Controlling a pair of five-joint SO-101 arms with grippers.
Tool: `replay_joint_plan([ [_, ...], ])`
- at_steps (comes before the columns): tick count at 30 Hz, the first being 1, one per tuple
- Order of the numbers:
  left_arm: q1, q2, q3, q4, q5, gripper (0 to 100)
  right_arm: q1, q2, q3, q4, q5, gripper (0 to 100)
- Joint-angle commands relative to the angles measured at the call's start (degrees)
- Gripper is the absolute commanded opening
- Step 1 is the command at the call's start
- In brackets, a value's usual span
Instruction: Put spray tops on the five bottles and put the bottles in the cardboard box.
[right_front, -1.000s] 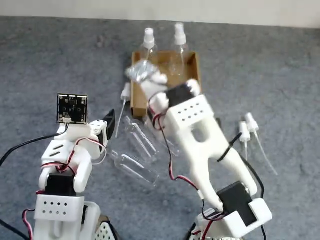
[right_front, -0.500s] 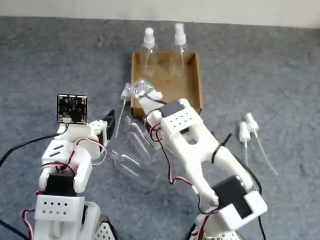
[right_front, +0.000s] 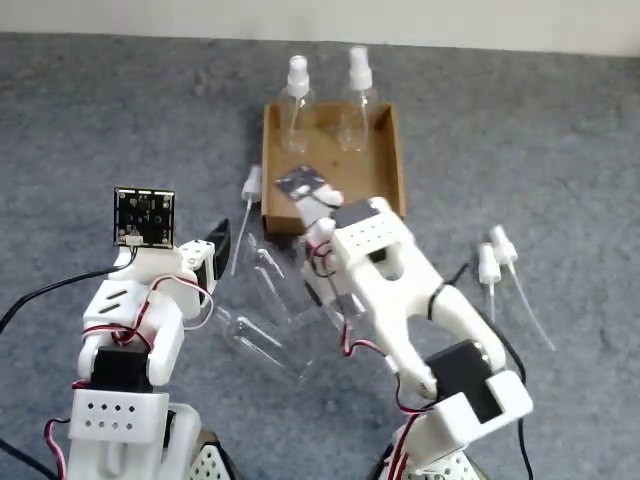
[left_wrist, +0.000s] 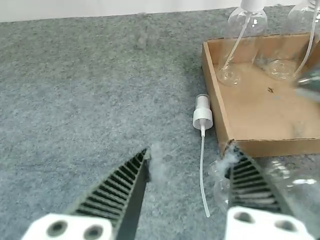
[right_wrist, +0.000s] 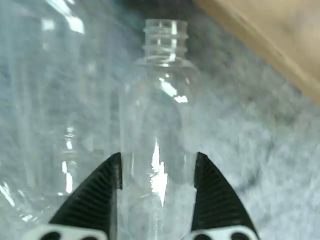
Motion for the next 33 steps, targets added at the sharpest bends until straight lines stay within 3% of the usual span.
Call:
replay_joint_plan([
  [1, -0.7, 4.4, -4.3, -1.0, -0.4, 18, 7.1, -6.2, 5.4, 0.7, -2.4, 0.4],
  [7, -0.7, 26.1, -17.6, 2.7, -0.7, 19, 17.9, -19.2, 17.6, -2.9, -1.3, 0.4],
  [11, -0.6, 42.3, -27.8, 2.8, -6.2, 19, 22.2, -24.0, 24.4, -7.4, -1.5, 0.5],
  [24, -0.6, 87.7, -65.8, 2.9, -7.4, 23, 22.7, -25.5, 29.6, -9.8, -1.5, 0.5],
  [33, 0.1, 101.1, -78.5, 3.1, -9.1, 23, 22.7, -25.5, 29.8, -9.9, -1.5, 0.5],
])
